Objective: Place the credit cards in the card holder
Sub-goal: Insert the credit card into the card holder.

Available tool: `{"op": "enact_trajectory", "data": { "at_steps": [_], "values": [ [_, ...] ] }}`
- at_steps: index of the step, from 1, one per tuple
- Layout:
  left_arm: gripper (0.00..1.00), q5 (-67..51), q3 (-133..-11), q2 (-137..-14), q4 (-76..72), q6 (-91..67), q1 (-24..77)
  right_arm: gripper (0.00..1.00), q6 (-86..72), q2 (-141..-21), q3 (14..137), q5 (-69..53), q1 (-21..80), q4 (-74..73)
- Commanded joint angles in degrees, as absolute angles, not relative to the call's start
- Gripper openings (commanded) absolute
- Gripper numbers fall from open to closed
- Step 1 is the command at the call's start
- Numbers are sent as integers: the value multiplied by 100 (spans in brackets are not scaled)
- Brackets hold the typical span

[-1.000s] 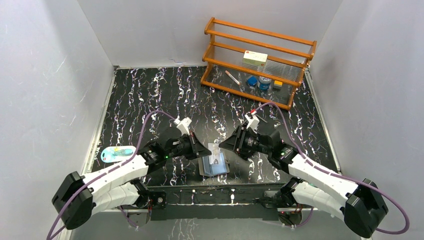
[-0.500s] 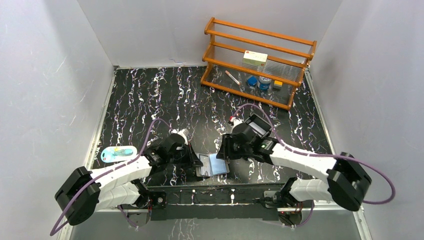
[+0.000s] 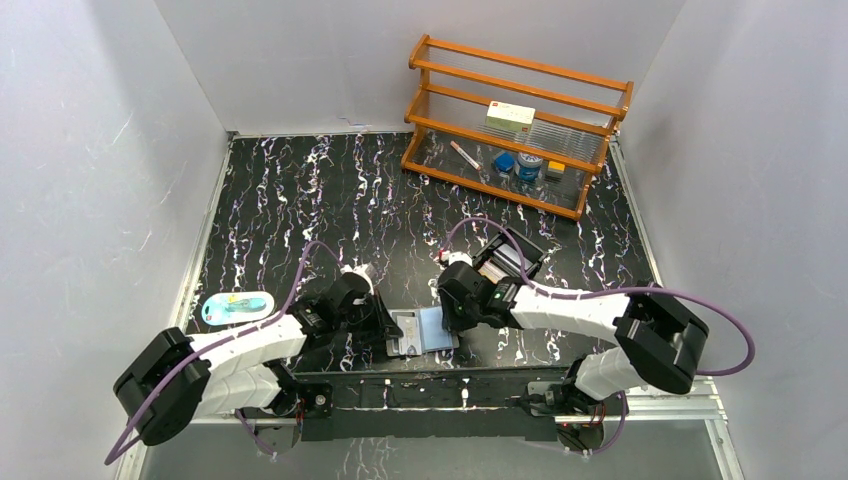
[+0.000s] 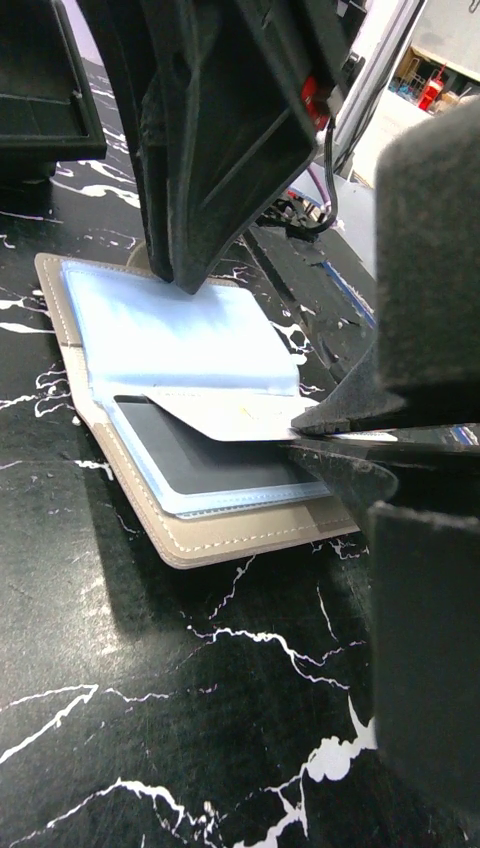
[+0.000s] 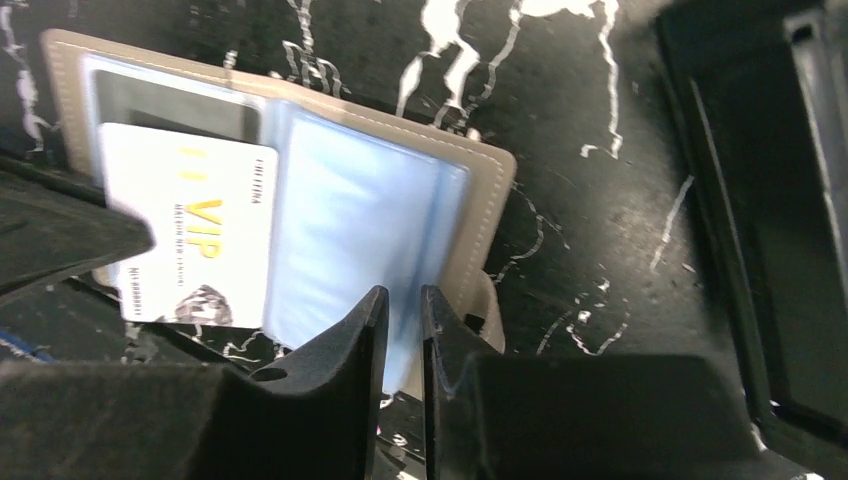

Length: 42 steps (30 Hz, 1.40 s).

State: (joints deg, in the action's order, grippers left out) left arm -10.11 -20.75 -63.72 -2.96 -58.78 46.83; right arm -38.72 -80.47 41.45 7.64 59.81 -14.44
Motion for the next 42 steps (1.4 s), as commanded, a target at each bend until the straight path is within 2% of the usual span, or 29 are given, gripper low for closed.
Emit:
{"op": "enact_trajectory", "data": {
  "at_steps": [1, 16, 26, 42],
  "values": [
    [0, -1005, -1959, -6180, -248, -5944, 4651, 25, -3977, -7745, 3868, 1120, 6012, -1367],
    [0, -1573, -1449, -5978, -1818, -6369, 4354, 22, -4108, -7699, 3482, 1028, 6007, -1031],
    [0, -1511, -1387, -5795, -1853, -6237, 4250, 22, -4097, -7708, 3454, 997, 6012, -978],
    [0, -1578, -1336, -6604, -2108, -5908, 4236, 22, -4103, -7751, 3495, 976, 6013, -959]
  ]
}}
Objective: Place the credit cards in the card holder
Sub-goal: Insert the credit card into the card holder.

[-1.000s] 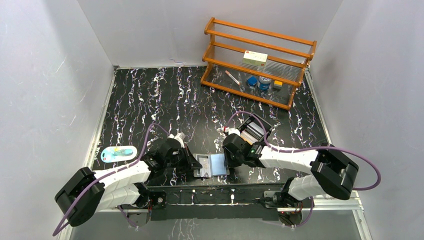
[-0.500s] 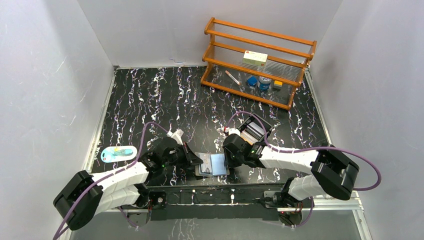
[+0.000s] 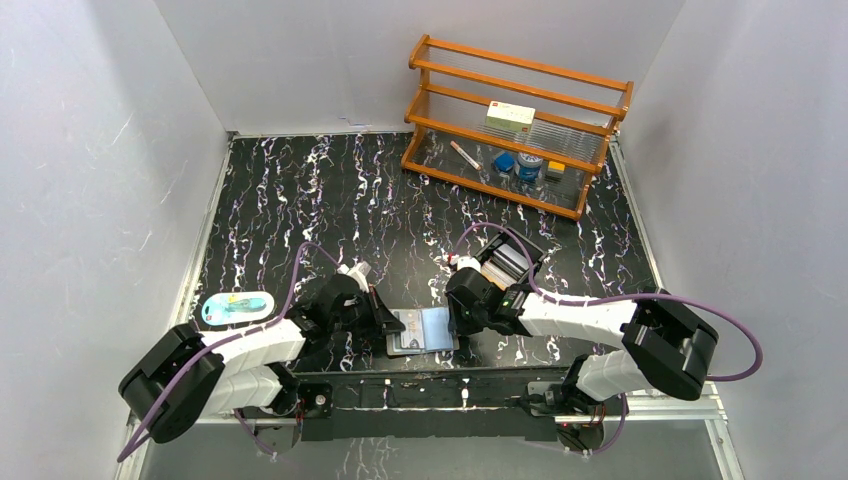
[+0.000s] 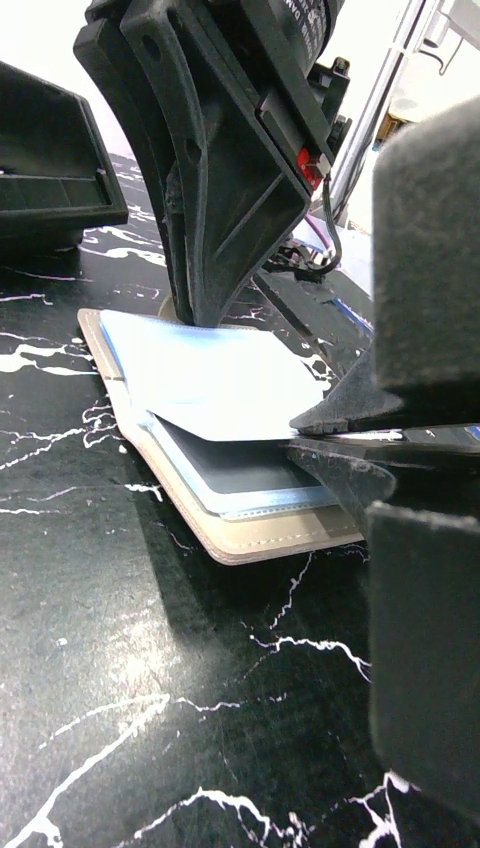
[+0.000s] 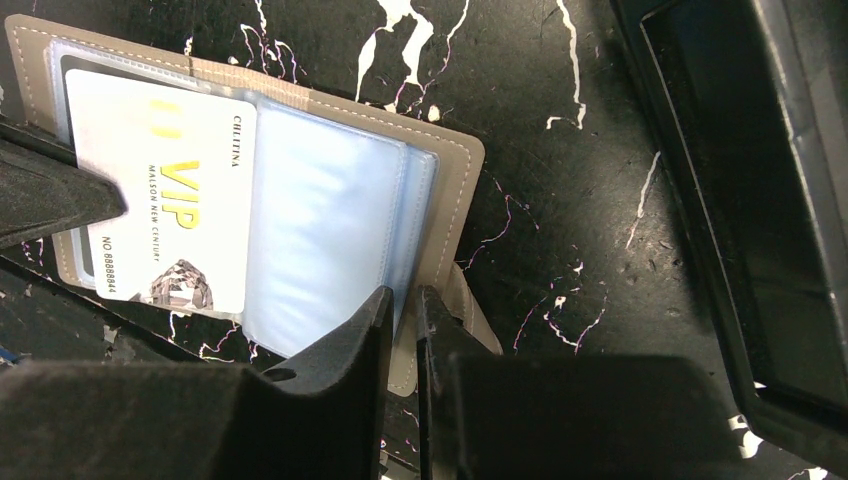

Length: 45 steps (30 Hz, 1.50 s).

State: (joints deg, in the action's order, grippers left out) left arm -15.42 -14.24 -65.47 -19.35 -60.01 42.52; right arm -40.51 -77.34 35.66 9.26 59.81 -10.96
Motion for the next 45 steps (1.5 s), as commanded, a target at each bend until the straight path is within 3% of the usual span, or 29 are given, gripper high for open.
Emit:
{"op": "enact_trajectory", "data": {
  "at_steps": [1, 15, 26, 45],
  "values": [
    [0, -1627, -1275, -6627, -2276, -5961, 4234, 22, -4097, -7764, 3493, 982, 6014, -958],
    [0, -1782, -953, -6205, -2740, -6150, 4236, 22, -4129, -7752, 3474, 1125, 6017, -1107],
    [0, -1962, -866, -6734, -3563, -6175, 4236, 22, -4139, -7787, 3480, 1067, 6019, -1046],
    [0, -1676, -770, -6888, -3706, -6626, 4236, 23, -4175, -7785, 3488, 1048, 6020, -1031]
  ]
}}
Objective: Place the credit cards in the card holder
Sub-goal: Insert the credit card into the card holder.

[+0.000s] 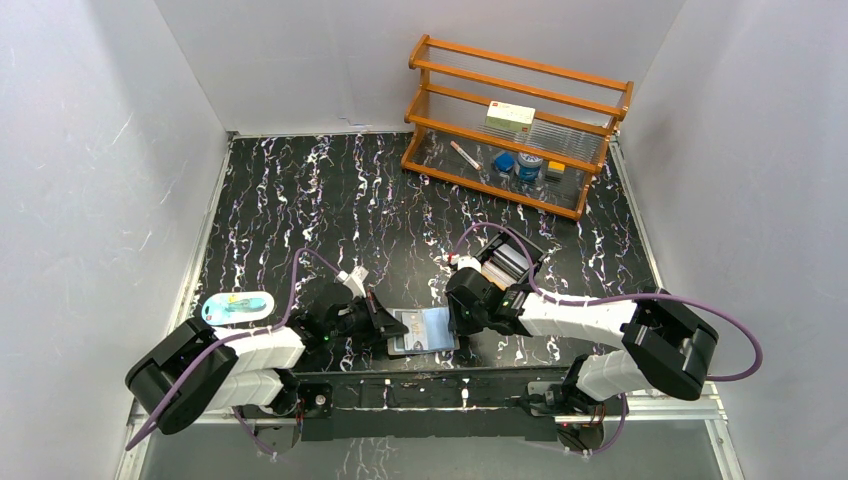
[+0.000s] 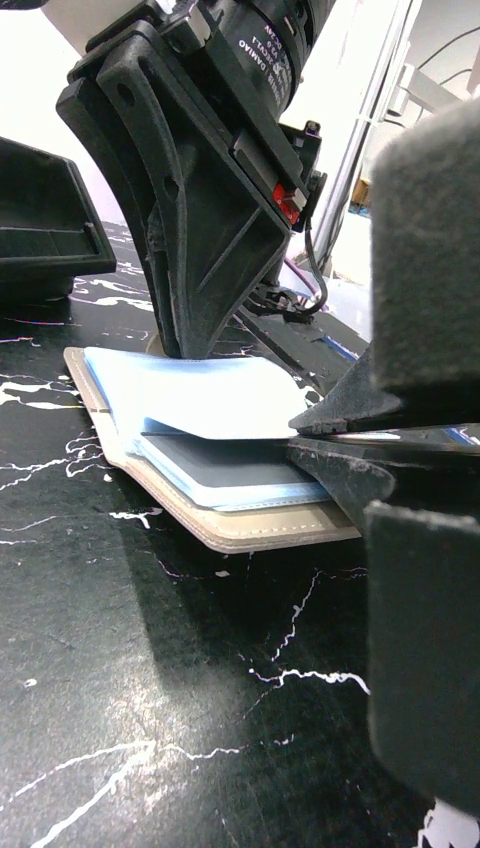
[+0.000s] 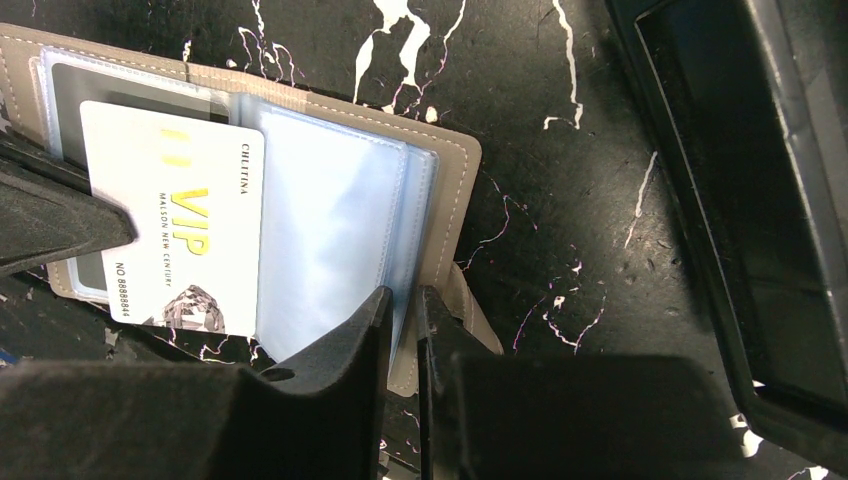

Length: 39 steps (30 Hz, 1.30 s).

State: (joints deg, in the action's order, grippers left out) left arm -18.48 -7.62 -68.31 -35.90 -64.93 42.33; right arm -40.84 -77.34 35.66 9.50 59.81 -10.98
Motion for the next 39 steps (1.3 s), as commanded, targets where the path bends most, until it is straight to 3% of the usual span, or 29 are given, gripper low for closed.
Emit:
{"op": "enact_trajectory", "data": {
  "at_steps": [1, 10, 27, 39],
  "values": [
    [0, -1627, -780, -6878, -3678, -6654, 4236, 23, -4177, -7787, 3482, 1052, 6020, -1022],
    [0, -1268, -901, -6882, -3391, -6662, 4239, 23, -4187, -7813, 3485, 993, 6018, -951],
    [0, -1999, -806, -7432, -3922, -6218, 4241, 25, -4216, -7787, 3523, 1101, 6020, -968],
    [0, -1394, -1114, -7130, -2908, -5660, 4245, 25, -4220, -7745, 3549, 1117, 6020, -1001]
  ]
}}
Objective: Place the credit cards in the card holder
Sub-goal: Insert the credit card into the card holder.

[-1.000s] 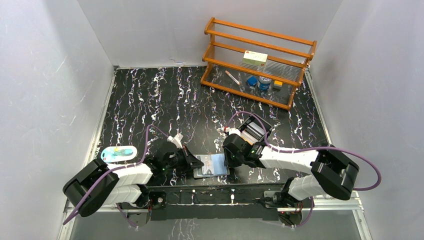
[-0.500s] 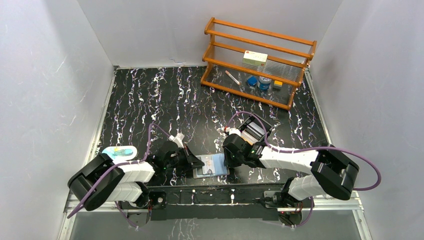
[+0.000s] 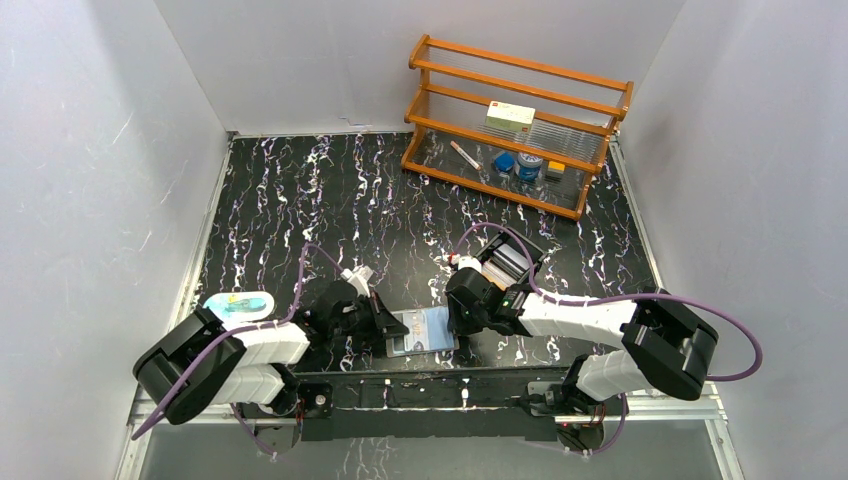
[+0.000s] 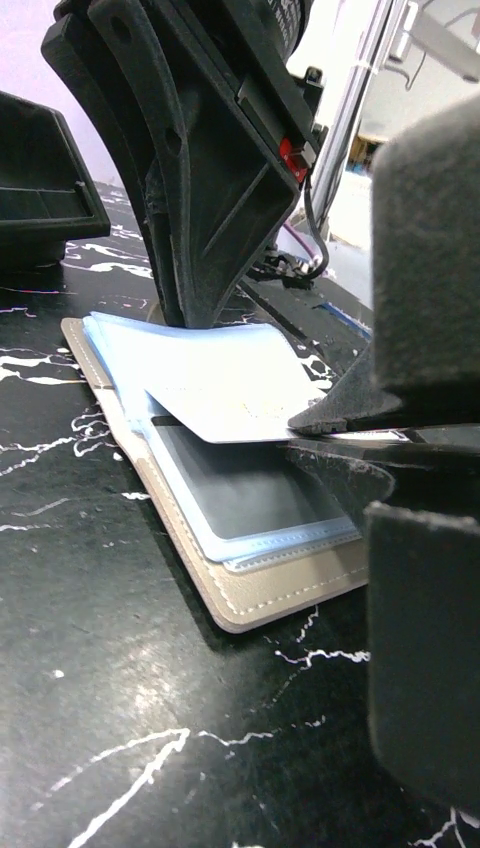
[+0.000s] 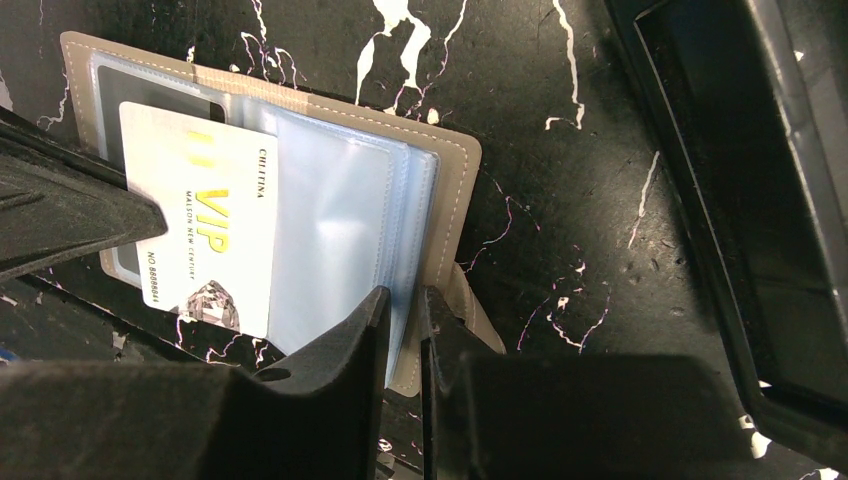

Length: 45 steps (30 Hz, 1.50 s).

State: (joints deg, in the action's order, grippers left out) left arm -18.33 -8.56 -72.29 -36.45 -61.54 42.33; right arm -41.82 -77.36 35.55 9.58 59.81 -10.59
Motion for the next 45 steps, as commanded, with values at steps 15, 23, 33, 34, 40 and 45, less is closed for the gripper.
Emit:
{"op": "enact_trajectory", "data": {
  "at_steps": [15, 23, 33, 34, 40, 45],
  "values": [
    [0, -1374, -967, -7295, -3530, -6052, 4258, 25, -4311, -7820, 3509, 1042, 6020, -894],
    [0, -1760, -940, -7559, -3708, -6303, 4286, 25, -4376, -7804, 3490, 1107, 6019, -844],
    [0, -1650, -1103, -7723, -3533, -6460, 4349, 25, -4385, -7831, 3508, 1088, 6020, -811],
    [0, -1644, -1142, -7742, -3533, -6416, 4355, 25, -4385, -7838, 3519, 1070, 6019, -802],
    [0, -1617, -1458, -8058, -3597, -6336, 4491, 26, -4409, -7866, 3576, 994, 6016, -747],
    [1, -1566, -1672, -8352, -3595, -6327, 4583, 26, -4419, -7849, 3544, 978, 6018, -658]
  ]
}}
